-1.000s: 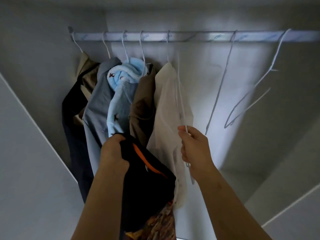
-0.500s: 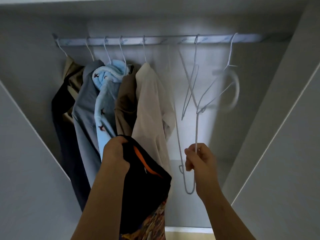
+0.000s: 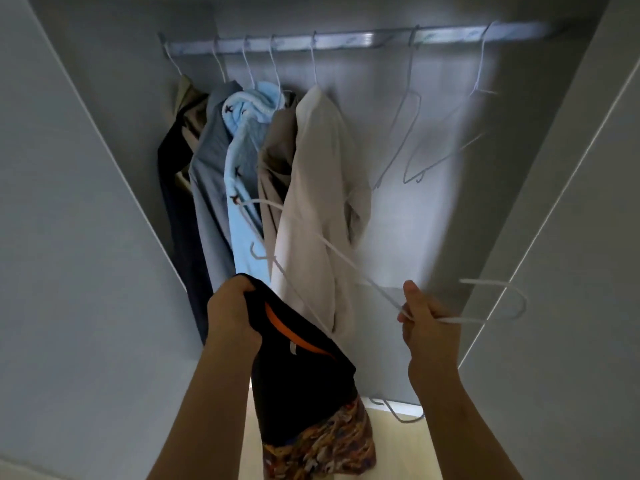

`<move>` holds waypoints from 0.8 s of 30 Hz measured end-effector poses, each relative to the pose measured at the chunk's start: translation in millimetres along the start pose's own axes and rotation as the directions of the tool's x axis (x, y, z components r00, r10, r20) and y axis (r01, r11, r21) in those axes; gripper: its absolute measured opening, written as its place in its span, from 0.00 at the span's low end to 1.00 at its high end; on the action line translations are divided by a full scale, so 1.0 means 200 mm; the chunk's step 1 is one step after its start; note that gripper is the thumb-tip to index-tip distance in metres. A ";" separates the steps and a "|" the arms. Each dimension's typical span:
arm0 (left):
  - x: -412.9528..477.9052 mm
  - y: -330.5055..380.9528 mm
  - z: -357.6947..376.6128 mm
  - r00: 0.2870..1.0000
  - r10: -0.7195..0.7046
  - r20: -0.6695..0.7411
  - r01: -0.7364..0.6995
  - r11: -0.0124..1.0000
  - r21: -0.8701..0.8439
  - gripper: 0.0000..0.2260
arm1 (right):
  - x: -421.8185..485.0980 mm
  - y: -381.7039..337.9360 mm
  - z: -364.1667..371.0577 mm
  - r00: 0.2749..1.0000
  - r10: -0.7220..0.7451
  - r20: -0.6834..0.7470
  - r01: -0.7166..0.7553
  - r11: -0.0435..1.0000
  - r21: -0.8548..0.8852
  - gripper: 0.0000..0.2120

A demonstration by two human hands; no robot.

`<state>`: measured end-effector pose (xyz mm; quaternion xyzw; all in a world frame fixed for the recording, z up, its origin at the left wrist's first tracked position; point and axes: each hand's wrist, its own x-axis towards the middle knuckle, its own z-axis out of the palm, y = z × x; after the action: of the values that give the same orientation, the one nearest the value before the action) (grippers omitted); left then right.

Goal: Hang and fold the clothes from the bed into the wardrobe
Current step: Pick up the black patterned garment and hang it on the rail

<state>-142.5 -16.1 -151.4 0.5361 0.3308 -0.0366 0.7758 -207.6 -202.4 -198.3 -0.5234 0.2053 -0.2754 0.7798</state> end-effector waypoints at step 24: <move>0.07 -0.07 -0.33 0.721 0.690 0.063 -0.557 0.524 0.644 0.08 | -0.11 0.01 -0.10 0.967 -0.028 0.253 0.137 0.894 -0.426 0.21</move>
<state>-169.1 38.5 -184.8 0.8434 0.1600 0.1921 0.4756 -235.9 -201.6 -206.6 -0.7237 0.1438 -0.1897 0.6477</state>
